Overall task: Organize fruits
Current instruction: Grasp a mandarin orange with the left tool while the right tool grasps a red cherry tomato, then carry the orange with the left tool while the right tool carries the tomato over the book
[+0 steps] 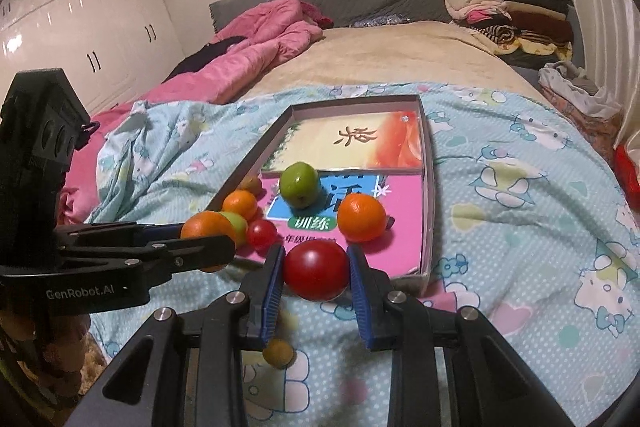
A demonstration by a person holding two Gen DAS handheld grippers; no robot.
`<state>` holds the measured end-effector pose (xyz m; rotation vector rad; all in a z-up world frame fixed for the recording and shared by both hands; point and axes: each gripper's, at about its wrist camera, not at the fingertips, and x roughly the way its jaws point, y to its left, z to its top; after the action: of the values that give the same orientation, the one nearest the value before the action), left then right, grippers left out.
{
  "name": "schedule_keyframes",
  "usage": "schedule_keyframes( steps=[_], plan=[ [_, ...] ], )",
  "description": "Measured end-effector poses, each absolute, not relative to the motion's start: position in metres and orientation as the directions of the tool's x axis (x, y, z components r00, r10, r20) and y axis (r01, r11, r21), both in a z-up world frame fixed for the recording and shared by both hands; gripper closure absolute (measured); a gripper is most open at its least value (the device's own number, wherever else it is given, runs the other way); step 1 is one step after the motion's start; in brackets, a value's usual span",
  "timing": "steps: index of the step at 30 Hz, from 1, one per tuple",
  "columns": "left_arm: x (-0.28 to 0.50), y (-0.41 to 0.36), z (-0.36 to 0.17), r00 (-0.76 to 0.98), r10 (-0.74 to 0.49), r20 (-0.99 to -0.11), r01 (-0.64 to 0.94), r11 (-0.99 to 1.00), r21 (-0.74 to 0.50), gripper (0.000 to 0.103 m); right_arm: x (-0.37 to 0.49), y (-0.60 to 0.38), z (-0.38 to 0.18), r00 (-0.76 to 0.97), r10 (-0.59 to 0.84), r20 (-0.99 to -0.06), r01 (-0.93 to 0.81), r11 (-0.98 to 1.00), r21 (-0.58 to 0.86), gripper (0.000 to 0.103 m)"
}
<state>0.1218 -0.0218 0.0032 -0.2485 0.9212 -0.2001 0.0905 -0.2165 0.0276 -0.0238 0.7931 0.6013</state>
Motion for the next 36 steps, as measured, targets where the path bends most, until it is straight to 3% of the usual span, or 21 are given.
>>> schedule_keyframes(
  steps=[21,36],
  plan=[
    [0.153,-0.044,-0.018,0.565,-0.248,-0.787,0.096,0.967,-0.237,0.065,0.114,-0.226,0.021,0.572,0.450,-0.686,-0.487,0.859,0.157,0.071],
    [0.165,-0.050,-0.035,0.535,-0.228,-0.814,0.120,0.974,-0.194,0.065,0.128,-0.214,0.000,0.540,0.387,-0.748,-0.508,0.858,0.078,0.071]
  ],
)
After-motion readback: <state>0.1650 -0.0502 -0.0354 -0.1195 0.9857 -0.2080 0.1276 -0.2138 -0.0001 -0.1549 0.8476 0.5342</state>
